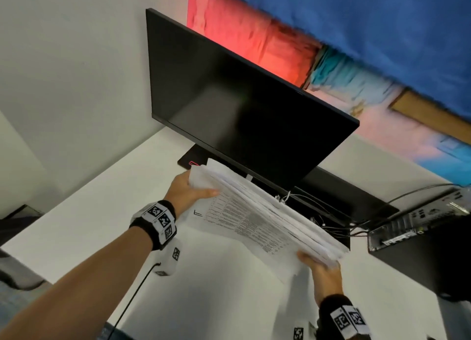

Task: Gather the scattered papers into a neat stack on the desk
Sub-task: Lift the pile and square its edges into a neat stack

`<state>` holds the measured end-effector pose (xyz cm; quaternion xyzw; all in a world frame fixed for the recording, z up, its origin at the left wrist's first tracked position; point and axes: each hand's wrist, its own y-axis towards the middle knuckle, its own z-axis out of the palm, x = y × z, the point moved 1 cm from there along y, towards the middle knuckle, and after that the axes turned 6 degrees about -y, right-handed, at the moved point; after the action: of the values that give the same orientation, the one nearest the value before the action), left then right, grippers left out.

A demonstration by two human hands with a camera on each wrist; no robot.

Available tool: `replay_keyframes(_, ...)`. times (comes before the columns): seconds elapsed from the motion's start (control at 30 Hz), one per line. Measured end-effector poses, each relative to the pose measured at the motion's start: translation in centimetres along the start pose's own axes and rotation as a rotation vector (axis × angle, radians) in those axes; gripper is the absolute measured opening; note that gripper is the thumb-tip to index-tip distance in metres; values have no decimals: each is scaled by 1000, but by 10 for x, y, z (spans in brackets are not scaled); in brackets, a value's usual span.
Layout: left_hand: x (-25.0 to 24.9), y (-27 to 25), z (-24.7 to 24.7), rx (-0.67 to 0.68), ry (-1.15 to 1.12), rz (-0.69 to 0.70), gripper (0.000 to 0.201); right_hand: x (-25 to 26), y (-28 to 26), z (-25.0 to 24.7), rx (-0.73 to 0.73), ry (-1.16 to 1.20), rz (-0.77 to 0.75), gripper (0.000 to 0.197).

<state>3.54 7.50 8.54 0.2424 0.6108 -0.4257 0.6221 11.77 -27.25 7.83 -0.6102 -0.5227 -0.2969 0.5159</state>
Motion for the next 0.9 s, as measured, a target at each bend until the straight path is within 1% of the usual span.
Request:
replay_keyframes(0.03, 2, -1, 5, 9, 25, -7, 37, 0, 0, 1, -8, -2, 26, 23)
replay_keyframes(0.1, 3, 0, 14, 11, 47, -3, 38, -3, 3, 5, -18, -15, 15, 27)
replay_keyframes(0.13, 2, 1, 18, 6, 34, -7, 38, -3, 4, 7, -29, 4, 16, 33)
replay_keyframes(0.2, -4, 2, 24, -3, 0, 2, 34, 1, 5, 9, -62, 61, -15, 54)
replay_keyframes(0.23, -8, 2, 26, -6, -17, 21, 33, 4, 5, 8, -70, 94, -37, 56)
replay_keyframes(0.3, -16, 3, 26, -21, -40, 73, 35, 11, 6, 4, -58, 143, -83, 52)
replay_keyframes(0.37, -17, 5, 23, -40, -30, 114, 44, 13, 4, 3, -50, 110, -115, 54)
replay_keyframes(0.47, -12, 8, 21, -40, 11, 104, 59, 12, 6, 2, -5, 18, -185, 54)
replay_keyframes(0.5, -13, 7, 22, -42, 6, 95, 60, 15, 6, 2, -1, 8, -204, 54)
replay_keyframes(0.53, -16, 6, 23, -54, -13, 95, 57, 21, 5, 3, -3, 2, -223, 54)
replay_keyframes(0.63, -27, 5, 30, -121, -49, 104, 32, 31, 4, 0, -13, -21, -301, 55)
replay_keyframes(0.67, -29, 8, 31, -149, -33, 109, 29, 32, 5, -1, -17, -33, -313, 55)
replay_keyframes(0.73, -28, 16, 33, -205, 55, 124, 27, 35, 5, -2, -16, -33, -319, 56)
replay_keyframes(0.8, -27, 21, 35, -259, 87, 127, 25, 39, 5, -3, -6, 7, -299, 60)
replay_keyframes(0.83, -27, 23, 35, -270, 66, 121, 25, 41, 5, -3, -7, 57, -278, 62)
replay_keyframes(0.9, -26, 25, 36, -242, -15, 79, 31, 43, 4, -1, -33, 146, -242, 66)
